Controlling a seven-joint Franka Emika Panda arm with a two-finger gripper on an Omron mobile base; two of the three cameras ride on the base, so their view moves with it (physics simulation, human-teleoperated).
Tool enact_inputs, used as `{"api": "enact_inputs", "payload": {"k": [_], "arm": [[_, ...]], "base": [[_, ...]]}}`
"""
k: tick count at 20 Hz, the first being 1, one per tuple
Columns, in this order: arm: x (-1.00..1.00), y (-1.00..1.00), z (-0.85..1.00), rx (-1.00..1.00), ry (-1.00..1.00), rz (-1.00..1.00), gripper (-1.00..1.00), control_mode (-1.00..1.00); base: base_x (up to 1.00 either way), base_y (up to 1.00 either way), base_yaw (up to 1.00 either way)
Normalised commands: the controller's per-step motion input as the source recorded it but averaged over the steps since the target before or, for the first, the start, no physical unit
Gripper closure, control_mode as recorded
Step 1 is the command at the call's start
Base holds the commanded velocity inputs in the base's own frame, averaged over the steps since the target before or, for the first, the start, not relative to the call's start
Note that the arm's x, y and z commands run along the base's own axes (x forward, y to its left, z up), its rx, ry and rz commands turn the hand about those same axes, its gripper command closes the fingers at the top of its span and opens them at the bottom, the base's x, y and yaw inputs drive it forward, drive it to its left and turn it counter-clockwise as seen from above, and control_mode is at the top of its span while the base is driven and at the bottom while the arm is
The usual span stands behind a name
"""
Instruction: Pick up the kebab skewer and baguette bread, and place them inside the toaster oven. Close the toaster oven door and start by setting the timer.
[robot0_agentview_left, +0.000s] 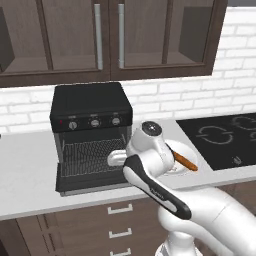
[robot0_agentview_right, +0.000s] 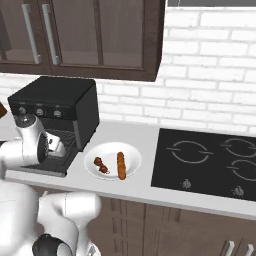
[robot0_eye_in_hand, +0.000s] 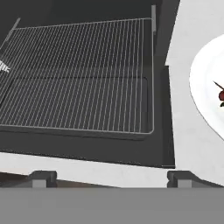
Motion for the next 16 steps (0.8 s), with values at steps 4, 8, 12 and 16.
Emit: {"api": "enact_inputs", "payload": {"k": [4,8,12,16], "arm": [[-0.18,-1.00,0.45,0.00,0.19,0.00,-1.00,-1.00],[0.00,-1.00,0.35,0.00,0.18,0.00,-1.00,-1.00],[0.17,-0.98,0.30,0.00,0.13,0.00,-1.00,-1.00],[0.28,-1.00,0.16,0.00,0.10,0.00,-1.00,-1.00]], "base": [[0.00,0.00,0.00],[0.00,0.00,0.00],[0.00,0.00,0.00],[0.00,0.00,0.00]]}}
